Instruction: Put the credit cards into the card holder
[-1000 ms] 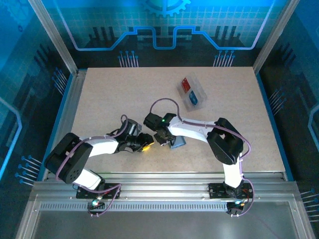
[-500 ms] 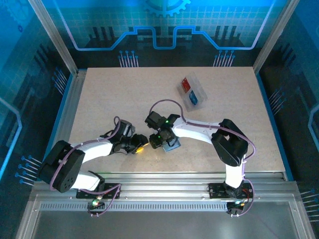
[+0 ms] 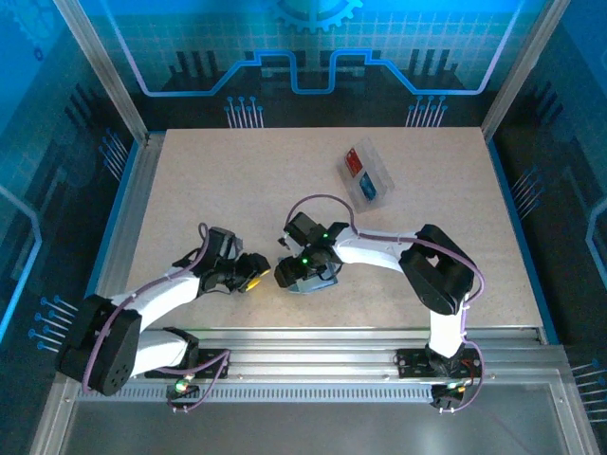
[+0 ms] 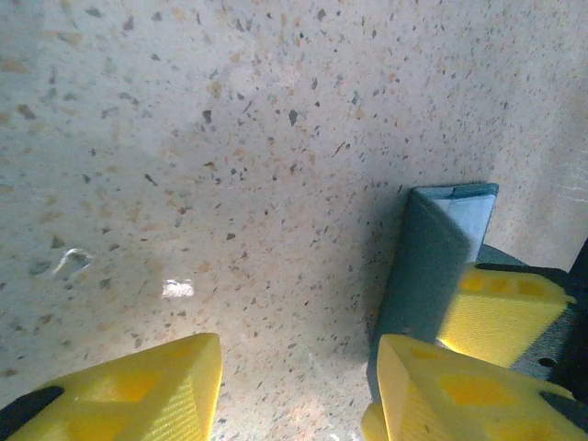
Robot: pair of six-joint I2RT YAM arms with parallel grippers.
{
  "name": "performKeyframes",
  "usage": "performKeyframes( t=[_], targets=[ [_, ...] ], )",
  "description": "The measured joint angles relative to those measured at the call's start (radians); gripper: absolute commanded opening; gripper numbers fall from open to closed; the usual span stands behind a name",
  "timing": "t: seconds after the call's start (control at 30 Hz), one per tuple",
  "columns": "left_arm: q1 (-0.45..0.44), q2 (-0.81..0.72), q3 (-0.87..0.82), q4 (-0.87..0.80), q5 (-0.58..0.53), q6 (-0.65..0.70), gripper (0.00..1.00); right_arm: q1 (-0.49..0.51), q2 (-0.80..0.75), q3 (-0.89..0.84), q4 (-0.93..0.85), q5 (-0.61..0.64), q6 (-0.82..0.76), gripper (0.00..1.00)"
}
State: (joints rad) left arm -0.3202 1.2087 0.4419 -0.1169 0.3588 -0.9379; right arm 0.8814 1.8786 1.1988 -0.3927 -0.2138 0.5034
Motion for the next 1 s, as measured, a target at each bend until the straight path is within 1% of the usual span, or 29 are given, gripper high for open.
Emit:
performKeyframes(
  t=[0.1,0.17,0.23,0.3,0.4,0.63,0.77,0.83,1.0],
  targets=[
    [0.012,-0.018,0.000,-0.024,0.004,0.003,0.49,-0.004,0.003,-0.007,0.032,-0.053,0.005,0.75],
    [0.020,-0.029,0.001,-0.037,0.010,0.003,0.46,-0.010,0.006,-0.009,0.056,-0.084,0.011,0.76],
    [0.025,-0.037,0.007,-0.048,0.018,0.003,0.43,-0.019,0.007,-0.021,0.092,-0.123,0.018,0.77],
    [0.028,-0.041,0.023,-0.060,0.031,0.003,0.37,-0.032,0.008,-0.040,0.125,-0.159,0.028,0.77],
    [0.030,-0.048,0.055,-0.063,0.048,0.002,0.29,-0.049,0.008,-0.055,0.144,-0.188,0.035,0.80],
    [0.050,-0.073,0.095,-0.061,0.078,-0.014,0.18,-0.068,0.013,-0.077,0.209,-0.249,0.061,0.83],
    [0.051,-0.017,0.127,-0.053,0.096,-0.024,0.10,-0.070,0.015,-0.081,0.229,-0.266,0.062,0.84],
    [0.051,0.027,0.149,-0.040,0.111,-0.024,0.08,-0.071,0.015,-0.085,0.238,-0.270,0.062,0.85],
    [0.051,0.146,0.195,0.025,0.148,-0.026,0.07,-0.073,0.015,-0.092,0.251,-0.278,0.061,0.86]
  ],
)
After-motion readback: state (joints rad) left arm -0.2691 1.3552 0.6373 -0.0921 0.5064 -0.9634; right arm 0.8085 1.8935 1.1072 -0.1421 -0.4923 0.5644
